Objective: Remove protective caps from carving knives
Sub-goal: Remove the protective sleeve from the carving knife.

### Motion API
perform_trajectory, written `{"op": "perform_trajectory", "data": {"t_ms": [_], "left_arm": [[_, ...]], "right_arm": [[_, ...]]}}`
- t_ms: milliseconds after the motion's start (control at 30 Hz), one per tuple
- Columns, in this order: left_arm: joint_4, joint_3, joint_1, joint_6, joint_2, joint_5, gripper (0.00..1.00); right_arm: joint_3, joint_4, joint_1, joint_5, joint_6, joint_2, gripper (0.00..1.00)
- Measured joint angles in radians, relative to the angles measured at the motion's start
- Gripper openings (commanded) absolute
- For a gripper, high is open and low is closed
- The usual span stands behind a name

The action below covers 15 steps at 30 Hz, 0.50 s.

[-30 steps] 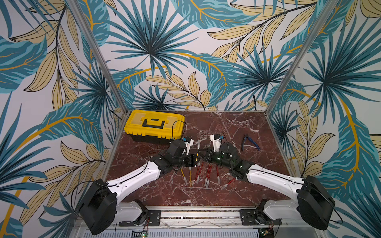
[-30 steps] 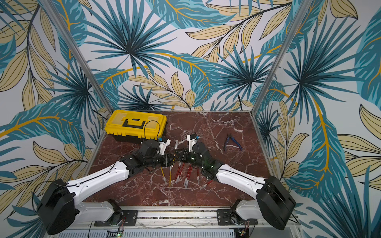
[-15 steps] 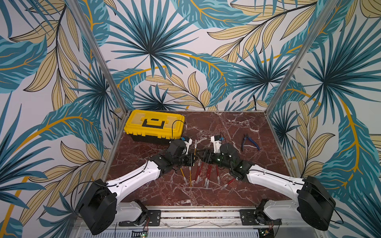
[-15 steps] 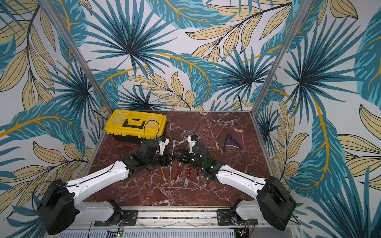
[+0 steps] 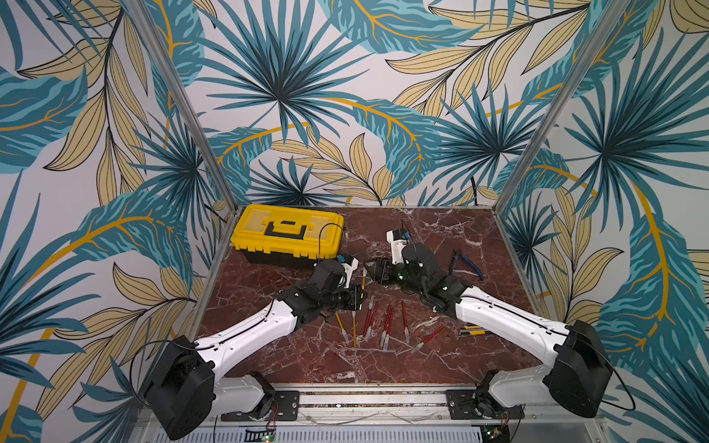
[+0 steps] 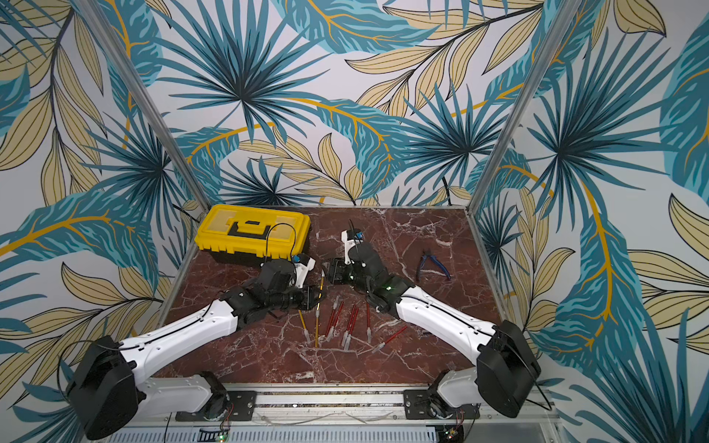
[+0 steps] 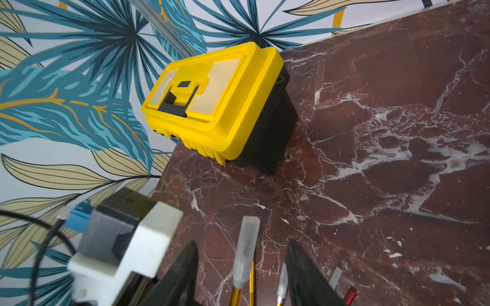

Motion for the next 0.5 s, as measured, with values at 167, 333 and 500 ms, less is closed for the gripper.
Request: {"op": "perform_trajectory", "data": {"t_ms": [167,333,500], "left_arm": [[-0.005,0.0,0.0,0.003,-0.015,0.003,0.01],[-0.018,0.0,0.0,0.004,-0.028,0.004,0.01],[-0.016,-0.001,0.0,0.005,-0.03,-0.002,0.01]], "right_arm": [[0.026,-0.023,-0.001,-0.025,-0.011,0.057,0.36],[0.036,-0.019,0.0,-0.063,-0.01,0.07,0.2],[0.054,-0.011,0.001,-0.088,0.019,0.079,0.02]]}}
